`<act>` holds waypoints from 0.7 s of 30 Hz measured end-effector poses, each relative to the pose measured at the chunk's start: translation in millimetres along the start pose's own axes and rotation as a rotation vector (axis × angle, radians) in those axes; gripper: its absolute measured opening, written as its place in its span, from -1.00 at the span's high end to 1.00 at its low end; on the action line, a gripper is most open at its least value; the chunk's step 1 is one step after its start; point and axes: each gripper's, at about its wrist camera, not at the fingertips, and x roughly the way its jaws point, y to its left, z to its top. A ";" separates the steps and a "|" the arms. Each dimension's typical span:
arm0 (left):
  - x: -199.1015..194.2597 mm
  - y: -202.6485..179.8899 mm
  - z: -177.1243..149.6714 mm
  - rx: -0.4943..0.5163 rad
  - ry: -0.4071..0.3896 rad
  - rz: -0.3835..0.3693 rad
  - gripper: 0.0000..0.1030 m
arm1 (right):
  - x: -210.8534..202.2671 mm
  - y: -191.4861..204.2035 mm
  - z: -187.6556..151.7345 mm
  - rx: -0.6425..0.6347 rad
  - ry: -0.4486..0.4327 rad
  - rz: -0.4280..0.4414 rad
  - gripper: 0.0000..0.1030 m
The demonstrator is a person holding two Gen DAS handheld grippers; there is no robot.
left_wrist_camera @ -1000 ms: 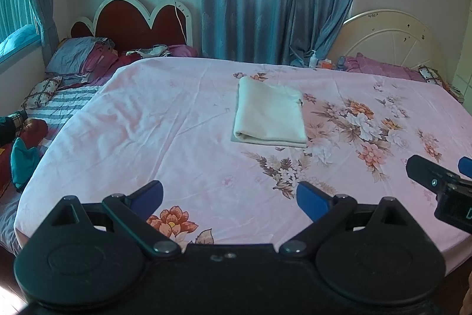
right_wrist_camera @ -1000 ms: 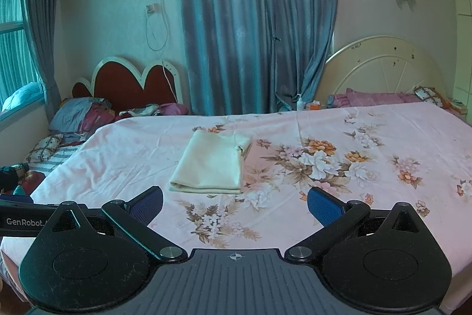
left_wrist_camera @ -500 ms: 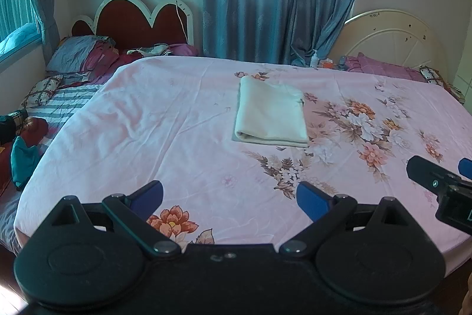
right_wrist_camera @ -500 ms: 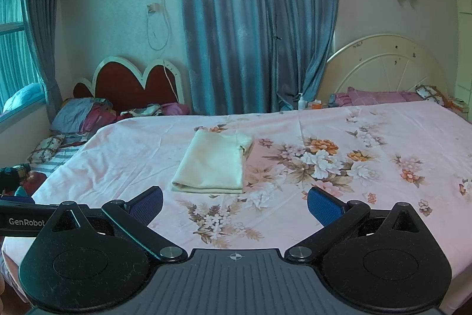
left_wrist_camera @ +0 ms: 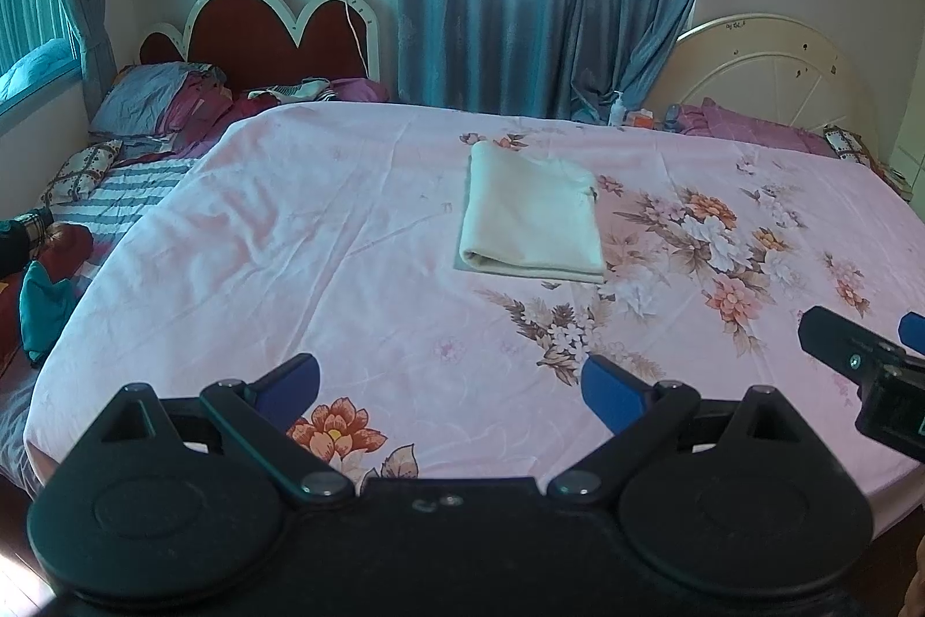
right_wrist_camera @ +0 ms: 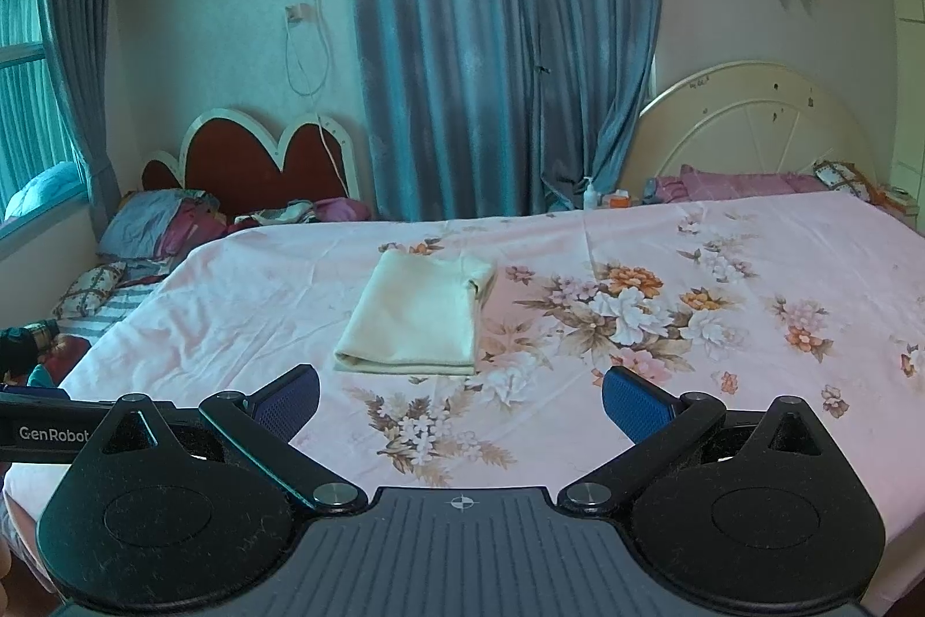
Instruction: Fold small clothes
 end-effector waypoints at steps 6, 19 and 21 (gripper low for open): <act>1.3 1.5 -0.3 -0.001 0.003 -0.002 -0.88 | 0.9 0.4 -0.3 0.000 0.002 -0.001 -0.99; 6.0 1.4 -4.5 0.000 0.016 -0.002 -0.88 | 8.8 -0.3 -2.1 0.006 0.014 0.001 -0.99; 6.5 1.6 -5.0 -0.002 0.019 -0.003 -0.88 | 10.9 -0.7 -2.4 0.008 0.018 0.000 -0.99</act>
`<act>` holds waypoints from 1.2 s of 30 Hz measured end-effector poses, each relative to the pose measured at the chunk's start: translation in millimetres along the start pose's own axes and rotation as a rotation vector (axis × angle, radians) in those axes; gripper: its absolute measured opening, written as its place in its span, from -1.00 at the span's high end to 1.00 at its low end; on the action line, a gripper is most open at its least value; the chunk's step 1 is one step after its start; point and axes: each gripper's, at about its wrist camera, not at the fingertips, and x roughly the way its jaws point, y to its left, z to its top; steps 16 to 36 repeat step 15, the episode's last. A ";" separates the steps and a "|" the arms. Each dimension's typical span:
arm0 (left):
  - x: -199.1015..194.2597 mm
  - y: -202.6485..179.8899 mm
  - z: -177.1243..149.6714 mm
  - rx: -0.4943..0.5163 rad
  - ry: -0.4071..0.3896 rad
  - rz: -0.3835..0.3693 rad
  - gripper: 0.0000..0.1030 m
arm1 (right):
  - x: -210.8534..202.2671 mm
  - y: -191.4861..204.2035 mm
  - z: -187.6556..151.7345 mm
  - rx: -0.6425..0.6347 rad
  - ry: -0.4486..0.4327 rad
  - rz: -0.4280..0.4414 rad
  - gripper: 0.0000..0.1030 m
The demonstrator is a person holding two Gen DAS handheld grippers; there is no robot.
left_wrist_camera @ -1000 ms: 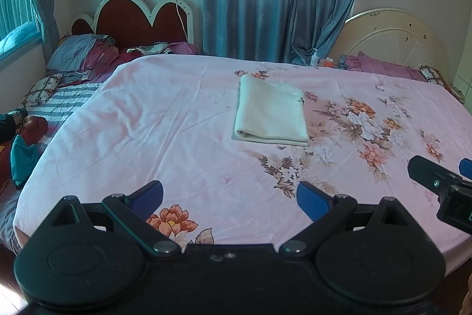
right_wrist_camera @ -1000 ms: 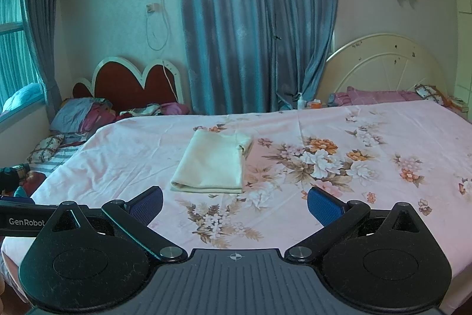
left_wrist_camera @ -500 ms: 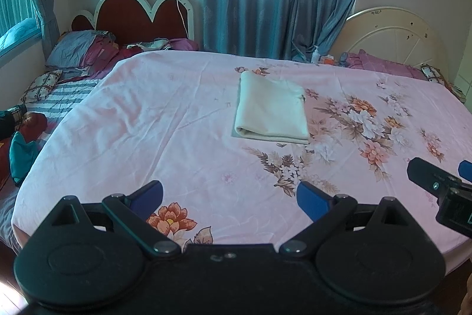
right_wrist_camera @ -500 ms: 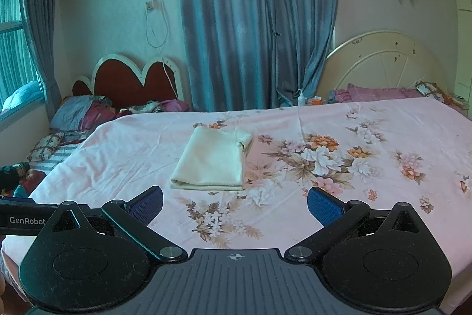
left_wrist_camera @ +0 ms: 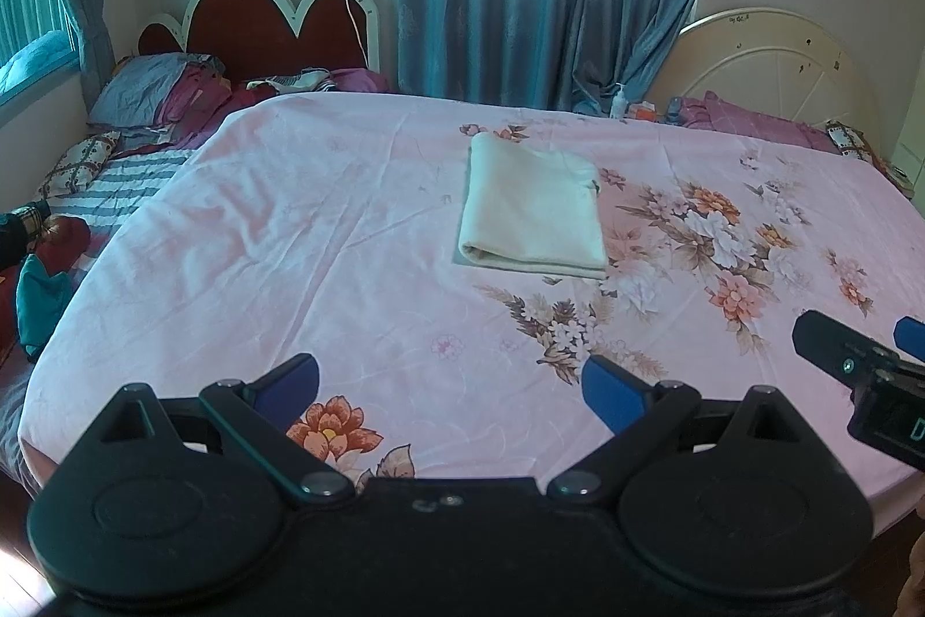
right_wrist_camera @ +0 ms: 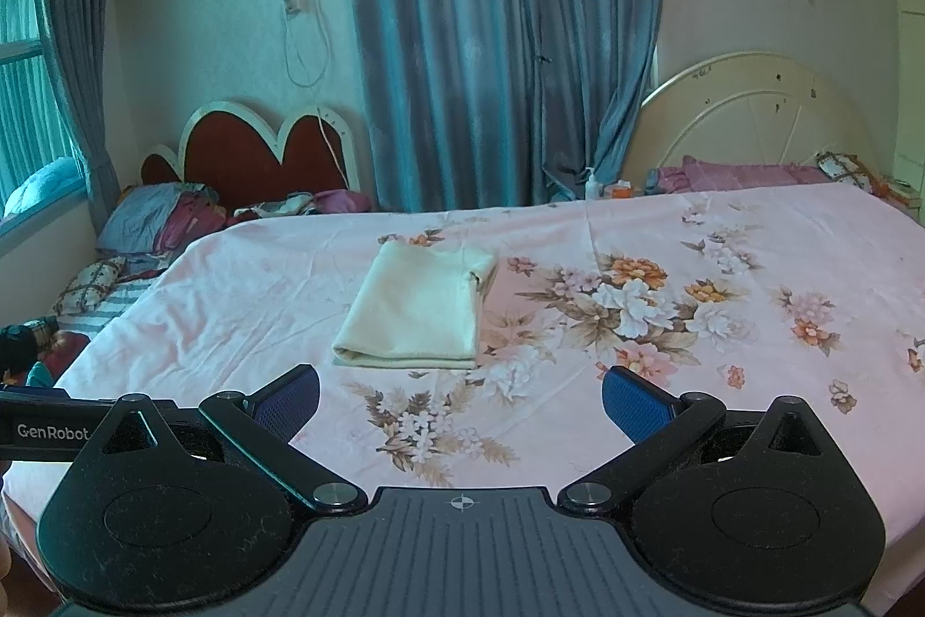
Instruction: Fold small clothes
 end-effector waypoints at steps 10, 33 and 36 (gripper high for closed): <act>13.5 -5.7 -5.0 0.035 -0.025 -0.031 -0.85 | 18.5 -13.1 2.7 0.011 0.035 -0.012 -0.99; 33.4 -8.4 -5.4 0.018 -0.027 -0.028 -0.91 | 42.0 -30.9 0.7 0.033 0.074 -0.046 -0.99; 33.4 -8.4 -5.4 0.018 -0.027 -0.028 -0.91 | 42.0 -30.9 0.7 0.033 0.074 -0.046 -0.99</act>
